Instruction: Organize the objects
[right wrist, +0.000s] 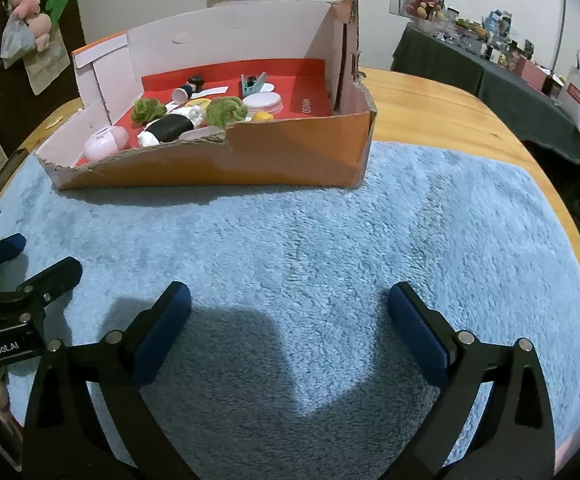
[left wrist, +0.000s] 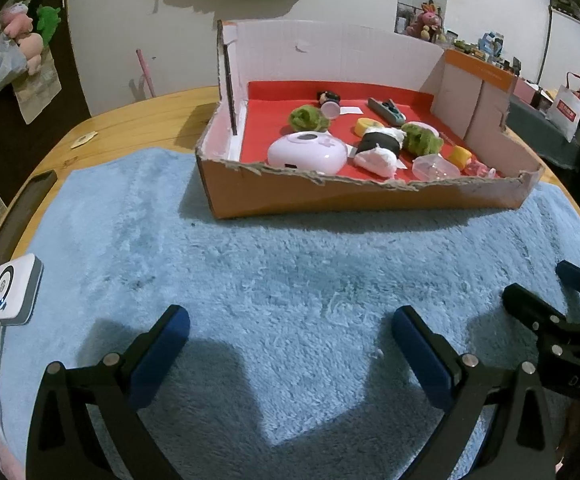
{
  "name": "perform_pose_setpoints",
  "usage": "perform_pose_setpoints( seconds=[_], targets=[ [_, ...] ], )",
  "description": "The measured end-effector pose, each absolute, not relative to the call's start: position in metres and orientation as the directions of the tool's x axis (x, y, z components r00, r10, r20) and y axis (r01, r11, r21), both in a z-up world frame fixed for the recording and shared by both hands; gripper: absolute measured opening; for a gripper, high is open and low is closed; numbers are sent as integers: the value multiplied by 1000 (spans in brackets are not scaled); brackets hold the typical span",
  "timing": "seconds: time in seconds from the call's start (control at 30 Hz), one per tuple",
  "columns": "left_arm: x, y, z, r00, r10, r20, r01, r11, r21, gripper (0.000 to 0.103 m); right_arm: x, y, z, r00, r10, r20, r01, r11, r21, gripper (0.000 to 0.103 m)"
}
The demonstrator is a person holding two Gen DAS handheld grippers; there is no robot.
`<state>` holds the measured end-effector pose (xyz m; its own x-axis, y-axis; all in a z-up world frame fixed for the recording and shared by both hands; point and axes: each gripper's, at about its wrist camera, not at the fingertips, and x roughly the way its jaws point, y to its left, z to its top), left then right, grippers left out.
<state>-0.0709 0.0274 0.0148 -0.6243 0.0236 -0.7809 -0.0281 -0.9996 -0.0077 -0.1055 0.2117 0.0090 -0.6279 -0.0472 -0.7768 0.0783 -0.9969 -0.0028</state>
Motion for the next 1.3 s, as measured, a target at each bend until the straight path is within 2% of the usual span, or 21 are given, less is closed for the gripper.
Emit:
perform_pose_setpoints(
  seconds=[1.3],
  targets=[
    [-70,26,15,-630,15,-776,-17,-1000,-6,103,-104,214,10,-628,-36,-777,69,-998,-9,103]
  ],
)
